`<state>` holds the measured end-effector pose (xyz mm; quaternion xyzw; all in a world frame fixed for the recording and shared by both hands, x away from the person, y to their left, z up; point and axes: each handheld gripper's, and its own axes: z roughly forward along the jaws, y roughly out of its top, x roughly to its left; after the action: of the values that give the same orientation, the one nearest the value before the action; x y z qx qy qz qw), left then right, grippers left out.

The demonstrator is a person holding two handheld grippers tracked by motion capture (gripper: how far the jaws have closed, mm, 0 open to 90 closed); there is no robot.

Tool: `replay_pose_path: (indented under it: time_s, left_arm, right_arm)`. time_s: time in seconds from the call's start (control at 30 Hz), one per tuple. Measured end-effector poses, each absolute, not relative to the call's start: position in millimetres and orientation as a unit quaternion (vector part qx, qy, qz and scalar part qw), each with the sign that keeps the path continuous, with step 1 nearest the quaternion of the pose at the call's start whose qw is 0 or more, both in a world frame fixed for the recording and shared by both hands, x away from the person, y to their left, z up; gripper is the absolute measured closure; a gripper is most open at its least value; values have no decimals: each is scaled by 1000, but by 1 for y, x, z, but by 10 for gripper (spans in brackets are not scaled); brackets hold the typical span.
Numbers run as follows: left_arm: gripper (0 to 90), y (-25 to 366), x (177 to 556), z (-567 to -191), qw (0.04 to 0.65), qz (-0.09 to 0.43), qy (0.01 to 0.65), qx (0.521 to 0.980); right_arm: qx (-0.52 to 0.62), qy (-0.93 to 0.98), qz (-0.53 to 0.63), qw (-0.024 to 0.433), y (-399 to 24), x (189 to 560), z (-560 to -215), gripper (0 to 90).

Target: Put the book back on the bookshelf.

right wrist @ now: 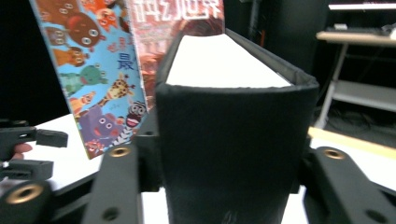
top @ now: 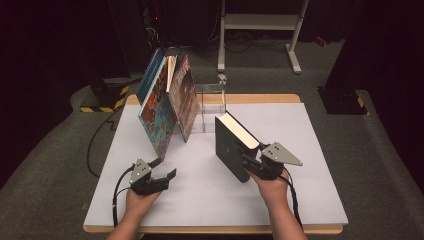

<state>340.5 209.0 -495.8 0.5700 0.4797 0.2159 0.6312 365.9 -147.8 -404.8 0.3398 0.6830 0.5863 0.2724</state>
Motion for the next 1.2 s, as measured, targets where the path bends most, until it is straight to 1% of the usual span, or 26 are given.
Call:
replay_pose_path:
  time_s: [0.07, 0.13, 0.27, 0.33, 0.6, 1.2]
  left_arm:
    - [247, 209, 340, -496, 631, 216, 479, 571]
    - [247, 209, 340, -496, 631, 216, 479, 570]
    - [247, 209, 340, -496, 632, 214, 479, 570]
    - [246, 209, 340, -496, 632, 214, 478, 571]
    - [245, 209, 340, -496, 634, 213, 477, 570]
    - [244, 212, 343, -495, 644, 205, 481, 559]
  right_arm:
    - [348, 688, 582, 260, -145, 370, -402, 439]
    - [347, 689, 581, 259, -142, 372, -401, 426]
    - [344, 690, 582, 260, -138, 375, -399, 441]
    - [343, 692, 581, 256, -137, 375, -397, 484]
    - [343, 701, 569, 262, -139, 378, -394, 524]
    - [344, 703, 558, 276, -135, 373, -393, 538]
